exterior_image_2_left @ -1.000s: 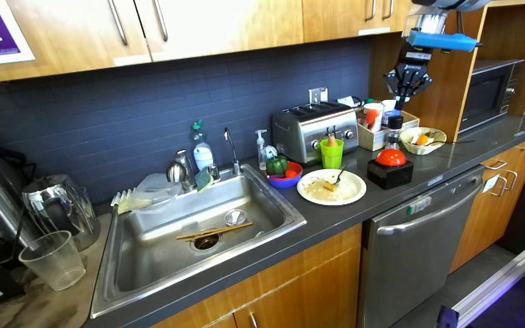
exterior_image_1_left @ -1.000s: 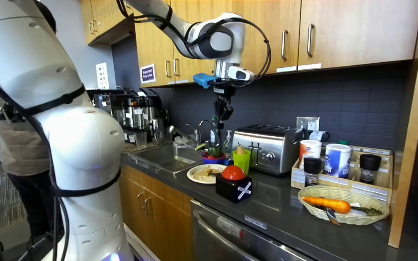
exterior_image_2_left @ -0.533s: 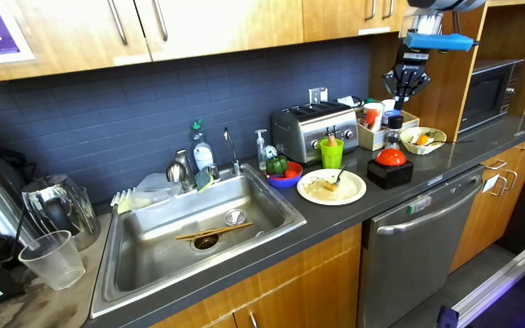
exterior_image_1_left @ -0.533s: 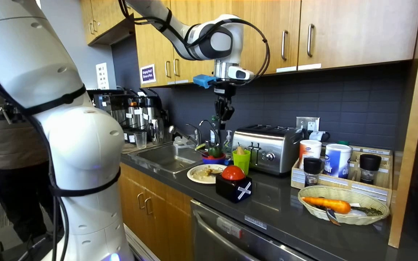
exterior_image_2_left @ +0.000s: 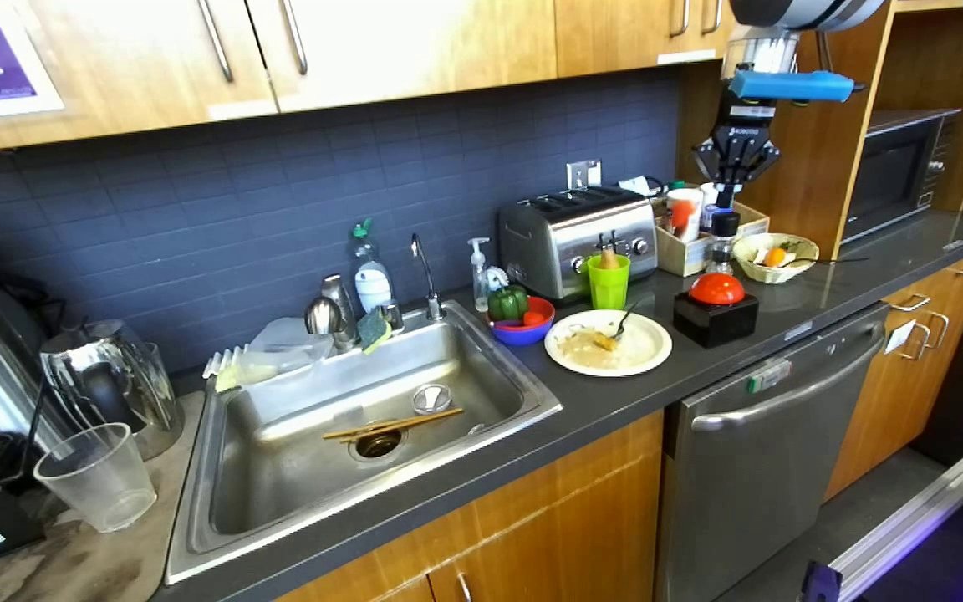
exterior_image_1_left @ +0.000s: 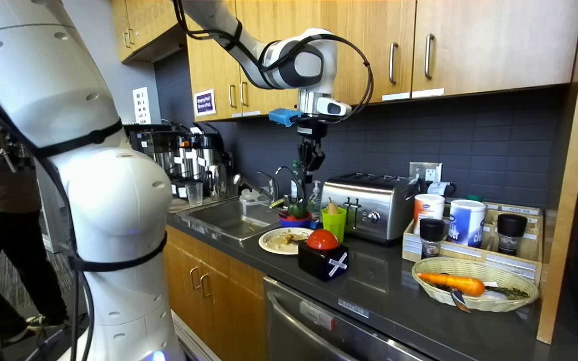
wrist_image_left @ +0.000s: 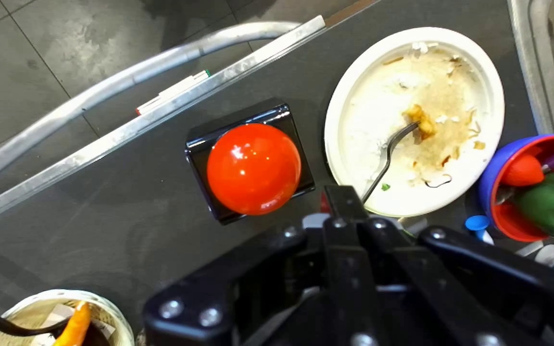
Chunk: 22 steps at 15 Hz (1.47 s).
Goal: Press the orange button
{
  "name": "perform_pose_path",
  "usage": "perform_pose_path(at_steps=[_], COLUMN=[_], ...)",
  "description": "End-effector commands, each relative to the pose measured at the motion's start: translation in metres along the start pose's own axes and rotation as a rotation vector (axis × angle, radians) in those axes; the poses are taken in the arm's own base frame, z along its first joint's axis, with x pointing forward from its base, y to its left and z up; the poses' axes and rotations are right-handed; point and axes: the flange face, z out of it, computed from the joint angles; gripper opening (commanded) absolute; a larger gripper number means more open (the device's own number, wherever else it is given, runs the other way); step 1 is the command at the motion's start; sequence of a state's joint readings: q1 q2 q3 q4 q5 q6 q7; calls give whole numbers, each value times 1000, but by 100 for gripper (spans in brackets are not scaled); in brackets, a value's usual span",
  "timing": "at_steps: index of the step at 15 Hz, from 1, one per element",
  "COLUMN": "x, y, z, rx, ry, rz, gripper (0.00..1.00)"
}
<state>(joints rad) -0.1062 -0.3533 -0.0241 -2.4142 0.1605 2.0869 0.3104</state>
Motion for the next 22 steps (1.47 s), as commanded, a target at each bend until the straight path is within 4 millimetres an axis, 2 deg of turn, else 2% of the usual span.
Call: perform_pose_path(at_steps=[1,2,3,4,7,8,16,17,19,22], x=[5,4,2,2,2,2,2,2,4,10], y=[-7,-4,-2,-2,-2,-2,-2,-2,-4,-1], z=[-1,1,3,3,4,4,4,4,7,8], rx=[23,34,13,14,13,13,13,13,-1,-20], ry=[-23,-45,-19,-22,-23,-23,-23,-23,7,67], rz=[2,4,5,6,6,6,6,6,1,-13], gripper=[1,26,27,4,24,26,27,52,56,76])
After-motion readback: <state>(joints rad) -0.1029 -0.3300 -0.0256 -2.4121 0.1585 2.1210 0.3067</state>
